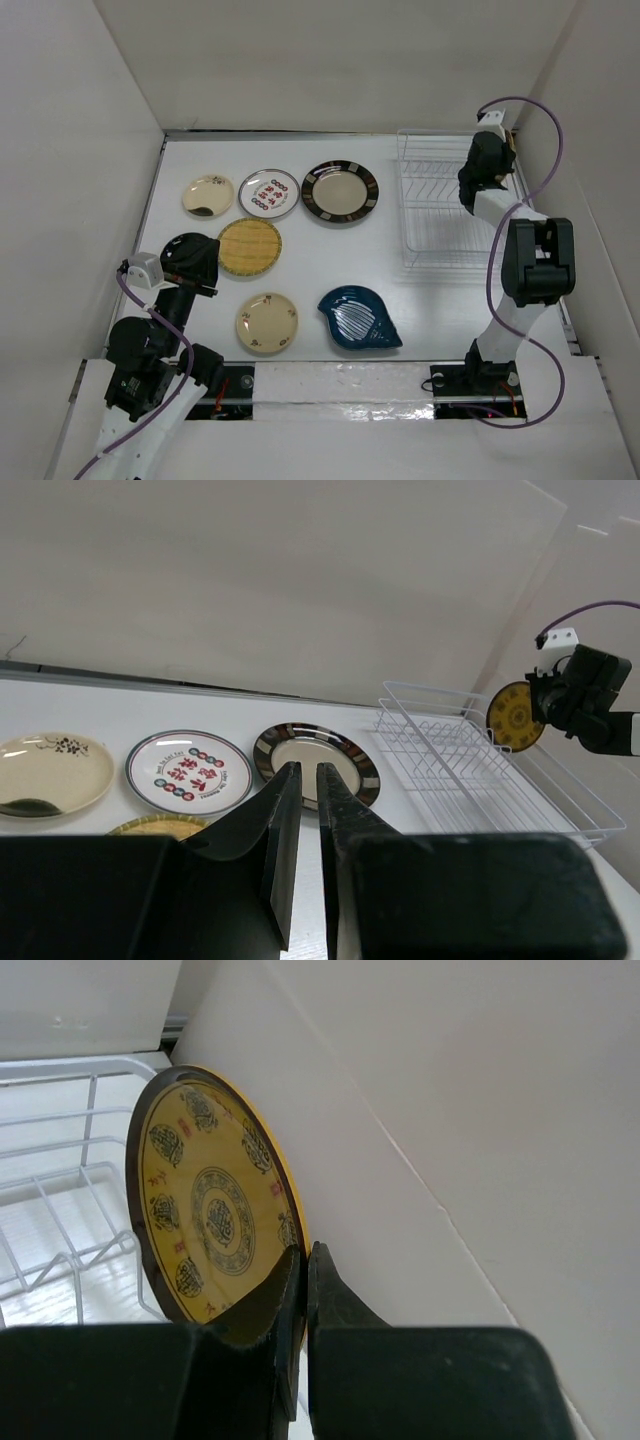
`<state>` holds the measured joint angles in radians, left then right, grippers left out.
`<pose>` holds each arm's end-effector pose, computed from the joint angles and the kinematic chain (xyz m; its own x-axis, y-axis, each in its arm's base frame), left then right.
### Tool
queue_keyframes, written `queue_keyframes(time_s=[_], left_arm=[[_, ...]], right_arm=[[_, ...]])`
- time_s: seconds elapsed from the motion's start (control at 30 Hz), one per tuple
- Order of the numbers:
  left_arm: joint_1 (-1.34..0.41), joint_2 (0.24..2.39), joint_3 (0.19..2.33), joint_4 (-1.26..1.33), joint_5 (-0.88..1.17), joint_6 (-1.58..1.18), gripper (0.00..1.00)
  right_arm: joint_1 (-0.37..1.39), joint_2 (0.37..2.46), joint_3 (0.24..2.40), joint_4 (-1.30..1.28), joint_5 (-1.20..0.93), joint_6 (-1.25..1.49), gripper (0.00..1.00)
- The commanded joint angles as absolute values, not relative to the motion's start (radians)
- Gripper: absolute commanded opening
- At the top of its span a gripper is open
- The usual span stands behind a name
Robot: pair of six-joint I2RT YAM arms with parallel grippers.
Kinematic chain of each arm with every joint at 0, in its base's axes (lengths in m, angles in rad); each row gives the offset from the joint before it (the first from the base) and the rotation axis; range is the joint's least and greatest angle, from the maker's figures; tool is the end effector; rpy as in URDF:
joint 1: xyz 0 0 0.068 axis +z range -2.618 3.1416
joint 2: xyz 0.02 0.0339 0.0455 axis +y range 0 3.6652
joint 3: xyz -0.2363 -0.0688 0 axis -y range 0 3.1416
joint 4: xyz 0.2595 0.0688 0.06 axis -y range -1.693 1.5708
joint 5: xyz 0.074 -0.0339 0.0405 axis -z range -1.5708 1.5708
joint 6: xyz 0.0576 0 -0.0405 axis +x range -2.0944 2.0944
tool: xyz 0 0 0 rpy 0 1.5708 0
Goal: Load the plates into the dish rack
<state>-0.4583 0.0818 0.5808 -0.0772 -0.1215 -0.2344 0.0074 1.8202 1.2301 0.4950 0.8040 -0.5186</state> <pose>0.0957 -0.0394 0.3634 0.2781 -0.3943 -0.8759 0.4160 0.8714 -0.2602 0.4411 -0.0382 0.2371 -0.4353 -0.3471 -0.8307 0.5711 0.6068 -0.5528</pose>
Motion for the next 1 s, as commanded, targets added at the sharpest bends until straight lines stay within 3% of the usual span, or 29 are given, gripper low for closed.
queue_keyframes(time_s=[0.0, 0.2, 0.27, 0.3, 0.43, 0.53, 0.6, 0.63, 0.67, 0.77, 0.93, 0.97], left_arm=[[-0.465, 0.094, 0.594, -0.041, -0.126, -0.241, 0.1], [-0.465, 0.095, 0.594, -0.043, -0.127, -0.241, 0.1], [-0.465, 0.098, 0.594, -0.044, -0.127, -0.241, 0.1], [-0.465, 0.1, 0.594, -0.043, -0.127, -0.241, 0.1], [-0.465, 0.11, 0.592, -0.043, -0.127, -0.242, 0.1], [-0.465, 0.124, 0.592, -0.043, -0.132, -0.241, 0.1], [-0.465, 0.138, 0.592, -0.048, -0.138, -0.241, 0.1], [-0.465, 0.144, 0.592, -0.048, -0.144, -0.241, 0.1], [-0.465, 0.15, 0.592, -0.048, -0.147, -0.241, 0.1], [-0.465, 0.173, 0.591, -0.046, -0.155, -0.239, 0.1], [-0.465, 0.221, 0.591, -0.046, -0.176, -0.235, 0.09], [-0.465, 0.236, 0.591, -0.046, -0.184, -0.233, 0.09]], right_arm=[[0.044, 1.839, 1.197, 0.621, 0.816, -0.544, 0.04], [0.044, 1.852, 1.186, 0.632, 0.851, -0.528, 0.26], [0.044, 1.836, 1.203, 0.615, 0.868, -0.502, 0.41], [0.044, 1.826, 1.218, 0.6, 0.87, -0.486, 0.45], [0.066, 1.731, 1.369, 0.389, 0.887, -0.289, 0.59], [0.135, 1.649, 1.442, 0.13, 0.793, -0.044, 0.55], [0.219, 1.547, 1.437, 0.046, 0.594, 0.068, 0.29], [0.292, 1.482, 1.387, 0.013, 0.463, 0.145, 0.04], [0.293, 1.459, 1.358, 0.008, 0.392, 0.172, 0.0], [0.441, 1.425, 1.272, 0.005, 0.103, 0.276, 0.0], [0.703, 1.534, 1.216, -0.067, -0.135, 0.289, 0.01], [0.733, 1.563, 1.224, -0.08, -0.211, 0.278, 0.11]])
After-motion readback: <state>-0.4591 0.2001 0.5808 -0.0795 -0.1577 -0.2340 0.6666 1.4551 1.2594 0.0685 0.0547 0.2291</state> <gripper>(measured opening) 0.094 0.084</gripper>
